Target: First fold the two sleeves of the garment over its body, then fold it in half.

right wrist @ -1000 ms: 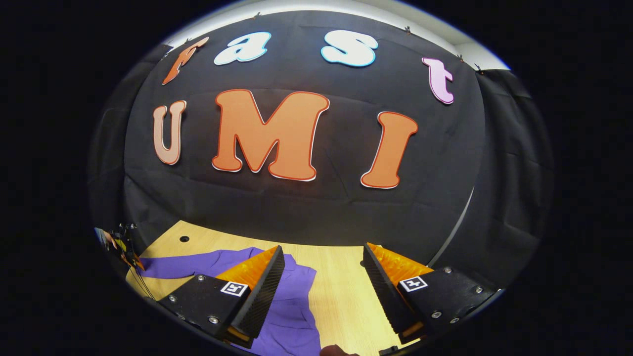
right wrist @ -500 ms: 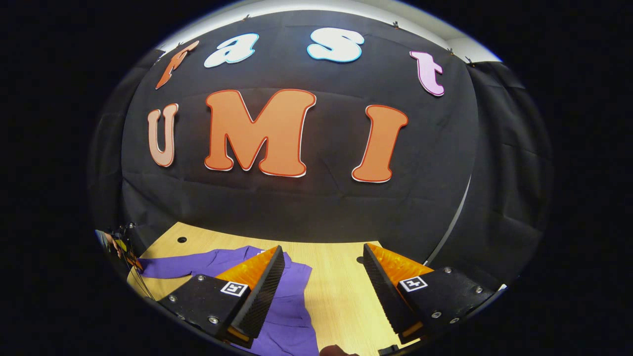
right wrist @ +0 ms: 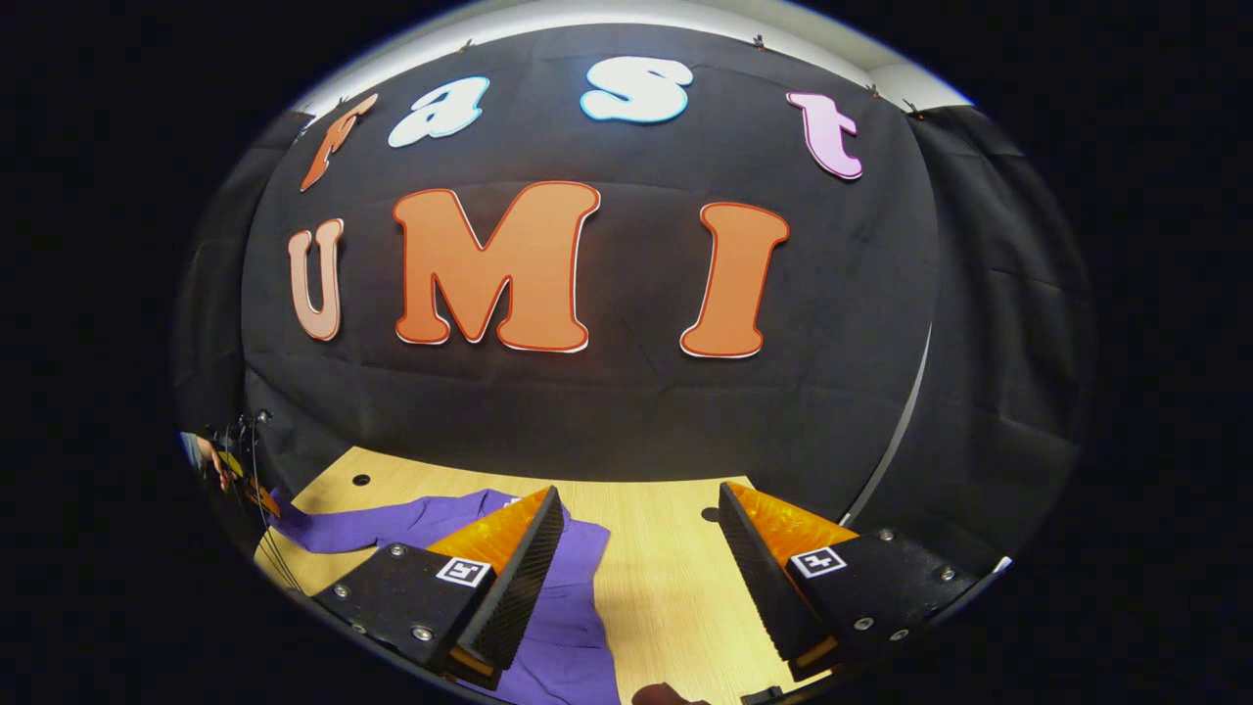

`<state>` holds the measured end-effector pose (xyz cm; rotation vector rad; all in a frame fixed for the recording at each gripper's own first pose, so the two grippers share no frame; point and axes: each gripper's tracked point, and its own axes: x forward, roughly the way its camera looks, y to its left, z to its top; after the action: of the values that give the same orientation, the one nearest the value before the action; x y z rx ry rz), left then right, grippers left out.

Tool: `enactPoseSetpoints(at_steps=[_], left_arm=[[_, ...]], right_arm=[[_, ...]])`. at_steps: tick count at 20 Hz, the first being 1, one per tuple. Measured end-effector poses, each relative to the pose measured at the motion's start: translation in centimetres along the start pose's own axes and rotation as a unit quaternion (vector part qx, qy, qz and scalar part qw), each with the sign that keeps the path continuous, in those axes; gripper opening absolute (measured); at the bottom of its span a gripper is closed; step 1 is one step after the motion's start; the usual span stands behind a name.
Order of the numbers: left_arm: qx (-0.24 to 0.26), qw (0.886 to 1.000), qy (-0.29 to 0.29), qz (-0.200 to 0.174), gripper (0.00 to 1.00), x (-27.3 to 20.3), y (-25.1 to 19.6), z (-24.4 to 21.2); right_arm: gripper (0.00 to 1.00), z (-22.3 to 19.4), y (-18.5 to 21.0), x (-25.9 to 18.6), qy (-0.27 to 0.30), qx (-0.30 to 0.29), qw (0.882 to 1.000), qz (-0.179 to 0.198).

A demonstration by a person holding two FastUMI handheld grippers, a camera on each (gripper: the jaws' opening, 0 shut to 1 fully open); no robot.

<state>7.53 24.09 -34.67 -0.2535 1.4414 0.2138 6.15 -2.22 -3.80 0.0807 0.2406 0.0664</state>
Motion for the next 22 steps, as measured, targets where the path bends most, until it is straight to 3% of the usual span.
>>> enactPoseSetpoints(at_steps=[4, 5, 6, 11, 22], left_arm=[[0.038, 0.999, -0.022, -0.014, 0.04, -3.8, -4.9, 0.9], [0.047, 0.998, -0.026, -0.017, 0.04, -4.6, -6.1, 1.1], [0.056, 0.998, -0.029, -0.022, 0.04, -5.4, -7.7, 1.3], [0.108, 0.992, -0.050, -0.044, 0.04, -8.7, -16.3, 2.5], [0.241, 0.964, -0.076, -0.086, 0.04, -12.1, -36.9, 2.2]], right_arm=[[0.95, -0.5, -0.6, -0.1, -0.001, 0.007, 1.000, 0.017], [1.00, -0.7, -1.0, -0.1, -0.002, 0.006, 1.000, 0.020], [0.95, -0.9, -1.3, -0.2, -0.001, 0.007, 1.000, 0.022], [0.95, -2.3, -3.3, -0.3, 0.009, 0.019, 0.999, 0.031], [0.95, -4.5, -9.3, -0.5, 0.022, 0.034, 0.999, 0.015]])
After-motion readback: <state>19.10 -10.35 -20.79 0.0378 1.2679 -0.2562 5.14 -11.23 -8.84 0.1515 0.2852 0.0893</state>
